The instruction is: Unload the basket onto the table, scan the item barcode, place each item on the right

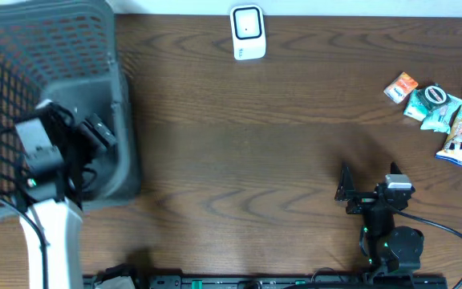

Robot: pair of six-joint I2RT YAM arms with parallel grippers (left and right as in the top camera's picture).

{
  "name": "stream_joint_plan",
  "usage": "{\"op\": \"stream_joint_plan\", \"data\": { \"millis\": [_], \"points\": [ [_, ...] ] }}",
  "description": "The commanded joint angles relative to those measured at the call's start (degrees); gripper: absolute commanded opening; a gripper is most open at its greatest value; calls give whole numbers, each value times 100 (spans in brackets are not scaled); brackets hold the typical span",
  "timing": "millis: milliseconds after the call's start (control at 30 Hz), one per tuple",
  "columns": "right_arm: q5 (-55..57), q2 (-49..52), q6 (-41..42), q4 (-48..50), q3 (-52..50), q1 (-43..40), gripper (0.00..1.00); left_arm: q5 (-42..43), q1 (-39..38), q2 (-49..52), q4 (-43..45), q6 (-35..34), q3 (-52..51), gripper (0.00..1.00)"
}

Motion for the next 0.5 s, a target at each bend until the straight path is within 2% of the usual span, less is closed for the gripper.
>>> {"op": "stream_joint_plan", "data": {
  "millis": [0,133,467],
  "points": [
    [-13,-37,-68,-26,-9,17,99,345,-302,-581,400,542,-647,98],
    [-13,-35,-68,-26,-9,17,99,341,-431,-966,850,715,-1023,98],
    [-13,-31,-66,-24,-9,15,99,278,-448,-1220,1825,743,-1054,98]
  ]
}}
